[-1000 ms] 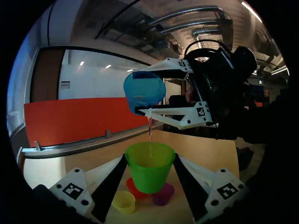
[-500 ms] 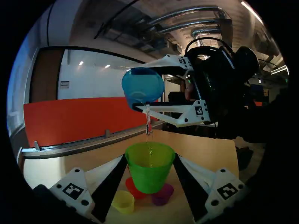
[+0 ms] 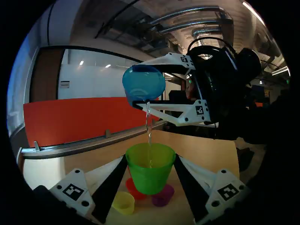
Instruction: Pour water
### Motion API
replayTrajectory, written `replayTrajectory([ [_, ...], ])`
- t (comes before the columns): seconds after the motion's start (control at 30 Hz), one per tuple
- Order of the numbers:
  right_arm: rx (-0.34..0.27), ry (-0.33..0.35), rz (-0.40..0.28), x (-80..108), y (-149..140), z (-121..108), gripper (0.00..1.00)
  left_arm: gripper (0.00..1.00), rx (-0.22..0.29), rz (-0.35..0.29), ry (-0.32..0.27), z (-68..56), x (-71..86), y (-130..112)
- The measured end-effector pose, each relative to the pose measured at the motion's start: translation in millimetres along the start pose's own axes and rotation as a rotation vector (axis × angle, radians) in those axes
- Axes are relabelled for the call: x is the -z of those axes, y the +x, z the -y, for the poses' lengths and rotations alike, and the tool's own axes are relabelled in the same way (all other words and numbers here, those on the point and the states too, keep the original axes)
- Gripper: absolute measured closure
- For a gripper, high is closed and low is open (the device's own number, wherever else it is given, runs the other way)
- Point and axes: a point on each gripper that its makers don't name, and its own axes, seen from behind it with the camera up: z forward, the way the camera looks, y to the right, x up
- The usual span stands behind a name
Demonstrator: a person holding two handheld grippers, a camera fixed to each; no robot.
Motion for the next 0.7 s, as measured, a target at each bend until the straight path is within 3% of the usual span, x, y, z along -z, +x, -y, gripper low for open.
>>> replayTrajectory([
  [0.7,0.068,-0.004,0.007,-2.5,0.9,-1.2,0.09,0.12,-0.001,0.0,-0.001,-2.0,0.2,-0.5],
])
